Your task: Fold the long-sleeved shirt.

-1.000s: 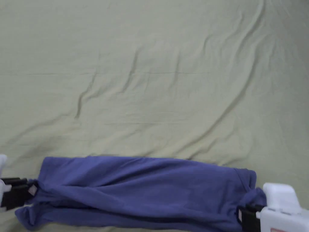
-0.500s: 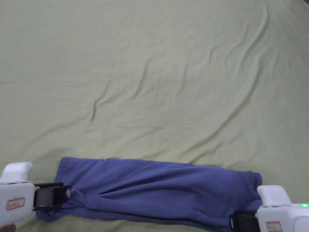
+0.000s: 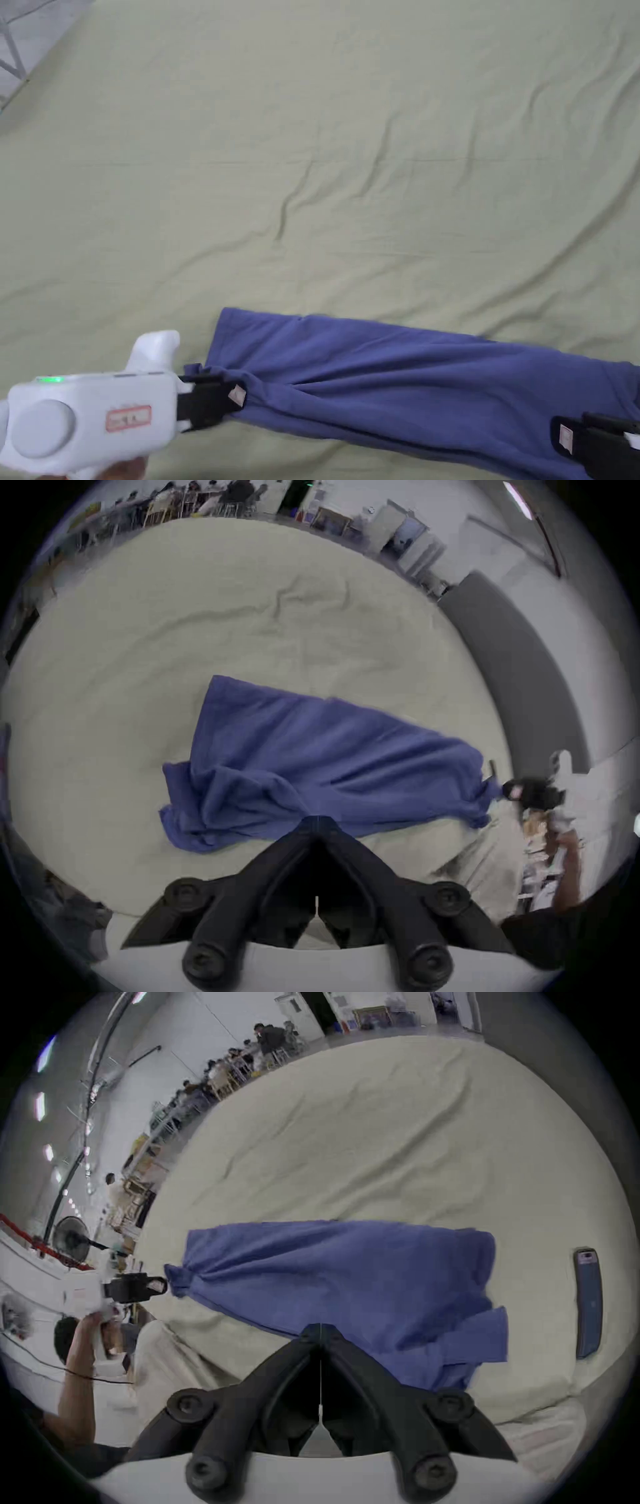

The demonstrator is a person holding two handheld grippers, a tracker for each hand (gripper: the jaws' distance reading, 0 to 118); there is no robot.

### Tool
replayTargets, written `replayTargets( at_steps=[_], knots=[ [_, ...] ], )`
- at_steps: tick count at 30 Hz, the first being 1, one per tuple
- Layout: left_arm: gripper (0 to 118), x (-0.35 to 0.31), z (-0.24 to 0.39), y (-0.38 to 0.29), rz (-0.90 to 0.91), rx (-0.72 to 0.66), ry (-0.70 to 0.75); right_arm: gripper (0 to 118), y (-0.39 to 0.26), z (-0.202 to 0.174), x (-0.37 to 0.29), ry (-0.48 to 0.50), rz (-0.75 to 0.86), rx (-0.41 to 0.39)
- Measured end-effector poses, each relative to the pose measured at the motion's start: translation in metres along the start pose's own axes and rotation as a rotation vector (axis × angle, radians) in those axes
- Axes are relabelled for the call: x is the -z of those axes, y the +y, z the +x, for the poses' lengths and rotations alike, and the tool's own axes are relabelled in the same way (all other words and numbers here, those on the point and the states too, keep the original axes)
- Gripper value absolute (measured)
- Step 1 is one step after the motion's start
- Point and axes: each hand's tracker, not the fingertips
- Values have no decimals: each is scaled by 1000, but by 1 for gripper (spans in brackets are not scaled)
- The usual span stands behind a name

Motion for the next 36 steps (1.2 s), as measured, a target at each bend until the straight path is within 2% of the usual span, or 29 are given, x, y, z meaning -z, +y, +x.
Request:
replayTargets(
  at_steps=[1, 2, 3, 4, 5, 7, 8, 9, 11, 14, 16, 18, 21, 22, 23, 24, 25, 26, 27, 28, 30, 31, 33, 34, 36],
  knots=[
    [73, -2, -18, 7, 16, -65, -102, 3, 2, -4, 0, 14, 1, -12],
    [112, -2, -41, 15, 30, -126, -218, 3, 4, -8, 1, 50, 5, -16],
    [118, 3, -60, 21, 11, -181, -282, 3, 7, -4, 3, 114, 7, -1],
    [118, -4, -55, 19, 0, -227, -384, 3, 8, -4, 4, 155, 5, 2],
    [118, 2, -73, 13, -5, -262, -374, 3, 10, -5, 5, 209, 1, 14],
    [118, 10, -91, 4, -24, -325, -244, 3, 9, -8, 7, 265, -2, 11],
    [118, 15, -107, 28, -17, -318, -198, 3, 8, -9, 8, 274, -3, 0],
    [118, 25, -117, 26, -40, -328, -196, 3, 7, -10, 10, 289, -8, -14],
    [118, 50, -124, 15, -111, -417, -369, 3, 2, -11, 18, 355, -39, -38],
    [118, 69, -101, 24, -81, -458, -549, 3, -4, -11, 28, 456, -93, -31],
    [118, 83, -101, 34, -101, -435, -513, 3, -7, -16, 33, 466, -104, -42],
    [118, 94, -90, 38, -99, -383, -554, 3, -9, -19, 36, 485, -105, -48],
    [118, 107, -97, 45, -86, -459, -662, 3, -8, -25, 41, 523, -121, -47],
    [118, 109, -94, 45, -94, -446, -672, 3, -8, -26, 42, 526, -122, -52],
    [107, 113, -86, 45, -105, -418, -701, 3, -8, -28, 43, 526, -121, -57],
    [34, 116, -79, 43, -121, -397, -740, 3, -8, -28, 43, 525, -119, -60],
    [1, 120, -74, 39, -131, -408, -727, 3, -7, -29, 42, 521, -118, -59],
    [1, 125, -63, 38, -163, -347, -563, 3, -6, -28, 42, 517, -118, -54],
    [1, 134, -81, 41, -142, -397, -416, 3, -6, -26, 41, 516, -116, -50],
    [1, 140, -89, 38, -182, -417, -452, 3, -6, -25, 40, 510, -111, -47],
    [1, 124, -106, 41, -89, -476, -567, 3, -5, -23, 35, 501, -101, -45],
    [1, 100, -78, 30, -48, -459, -533, 3, -5, -26, 34, 495, -98, -45],
    [1, 64, -92, 31, 12, -526, -497, 3, -4, -25, 30, 479, -87, -42],
    [1, 47, -101, 31, 43, -582, -520, 3, -4, -24, 30, 478, -85, -38],
    [1, 11, -118, 40, 125, -596, -574, 3, -3, -24, 30, 482, -82, -22]
  ],
)
